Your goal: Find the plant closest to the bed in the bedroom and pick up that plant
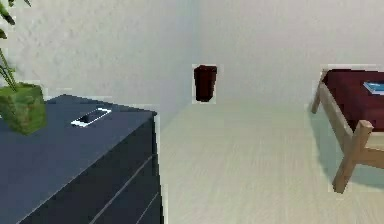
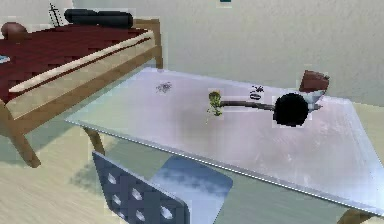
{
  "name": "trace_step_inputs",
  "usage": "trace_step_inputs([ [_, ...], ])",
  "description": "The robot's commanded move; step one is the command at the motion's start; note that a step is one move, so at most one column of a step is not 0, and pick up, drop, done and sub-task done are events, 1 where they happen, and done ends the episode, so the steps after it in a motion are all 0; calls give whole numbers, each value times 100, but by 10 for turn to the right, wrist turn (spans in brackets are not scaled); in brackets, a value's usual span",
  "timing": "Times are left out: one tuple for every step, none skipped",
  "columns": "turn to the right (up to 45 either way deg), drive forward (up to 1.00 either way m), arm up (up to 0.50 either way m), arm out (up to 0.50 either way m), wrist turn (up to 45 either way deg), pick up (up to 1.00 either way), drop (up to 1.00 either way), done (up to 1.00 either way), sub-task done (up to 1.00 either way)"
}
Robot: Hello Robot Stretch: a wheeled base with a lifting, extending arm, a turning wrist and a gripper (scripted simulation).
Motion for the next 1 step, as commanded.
trace_step_inputs([
  [210, 0, 0, 0, 0, 0, 0, 0, 0],
])
